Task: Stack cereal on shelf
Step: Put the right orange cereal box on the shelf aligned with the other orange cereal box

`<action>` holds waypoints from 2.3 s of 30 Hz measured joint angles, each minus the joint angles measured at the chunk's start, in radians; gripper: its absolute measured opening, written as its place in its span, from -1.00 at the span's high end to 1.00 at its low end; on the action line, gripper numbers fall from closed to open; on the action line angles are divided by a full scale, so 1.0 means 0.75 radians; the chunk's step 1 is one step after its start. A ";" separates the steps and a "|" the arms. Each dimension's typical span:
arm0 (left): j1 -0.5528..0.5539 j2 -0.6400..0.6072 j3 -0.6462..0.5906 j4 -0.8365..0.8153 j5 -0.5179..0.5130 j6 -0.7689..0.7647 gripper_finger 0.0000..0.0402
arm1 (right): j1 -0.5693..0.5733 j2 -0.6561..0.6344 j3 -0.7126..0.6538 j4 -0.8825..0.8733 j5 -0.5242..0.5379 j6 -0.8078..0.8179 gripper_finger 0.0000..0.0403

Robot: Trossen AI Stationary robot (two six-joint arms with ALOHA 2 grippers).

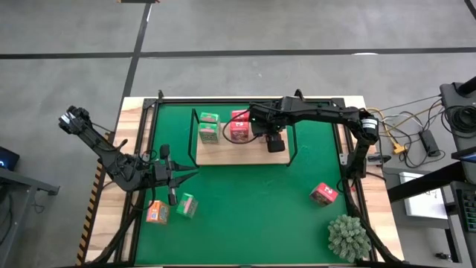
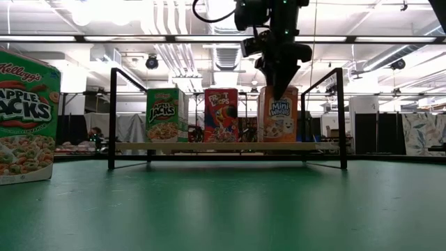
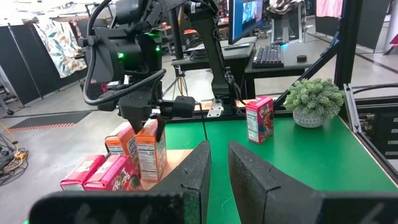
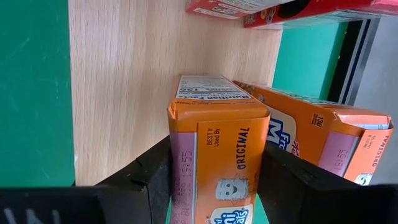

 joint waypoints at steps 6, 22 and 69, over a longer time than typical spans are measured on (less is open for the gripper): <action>0.000 0.000 0.000 0.000 0.000 0.000 0.80 | 0.000 0.000 0.000 0.032 -0.003 0.021 -0.07; 0.000 0.000 0.000 0.000 0.000 0.001 0.80 | 0.003 0.000 0.090 -0.034 0.008 0.055 -0.29; 0.000 0.000 0.000 -0.001 0.000 0.001 0.80 | -0.038 -0.002 0.113 -0.065 0.012 0.299 0.94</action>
